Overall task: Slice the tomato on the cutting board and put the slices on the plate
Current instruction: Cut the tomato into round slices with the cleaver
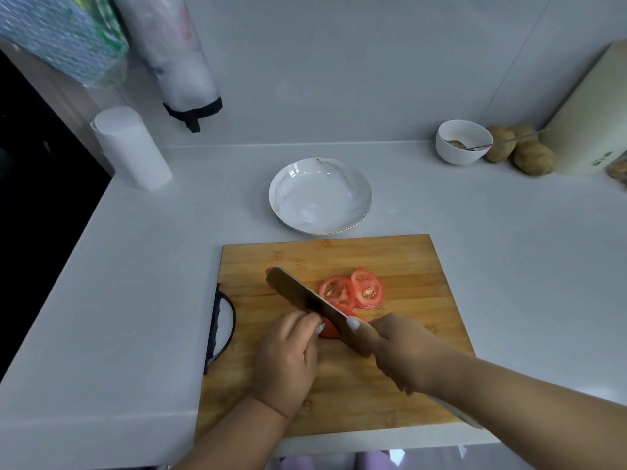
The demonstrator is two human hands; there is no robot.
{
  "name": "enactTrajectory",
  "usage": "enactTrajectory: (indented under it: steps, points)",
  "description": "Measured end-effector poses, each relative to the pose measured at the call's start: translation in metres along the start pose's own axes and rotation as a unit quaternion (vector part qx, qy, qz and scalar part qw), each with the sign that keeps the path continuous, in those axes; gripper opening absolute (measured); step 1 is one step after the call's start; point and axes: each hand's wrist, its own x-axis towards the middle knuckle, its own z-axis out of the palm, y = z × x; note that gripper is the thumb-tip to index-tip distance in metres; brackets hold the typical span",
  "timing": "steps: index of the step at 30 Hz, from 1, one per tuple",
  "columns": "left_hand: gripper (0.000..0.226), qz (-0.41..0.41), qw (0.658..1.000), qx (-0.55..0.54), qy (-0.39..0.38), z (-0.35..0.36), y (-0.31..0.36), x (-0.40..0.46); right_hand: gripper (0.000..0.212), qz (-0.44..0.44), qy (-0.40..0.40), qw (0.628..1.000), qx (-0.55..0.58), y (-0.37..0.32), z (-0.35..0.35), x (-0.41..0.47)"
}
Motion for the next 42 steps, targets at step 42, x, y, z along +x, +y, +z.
enactTrajectory:
  steps: [42]
  points:
    - [0.025, -0.040, 0.999, 0.014, -0.033, 0.001, 0.003, 0.000, 0.078, 0.001, -0.001, 1.000, -0.012, -0.018, -0.012, -0.013]
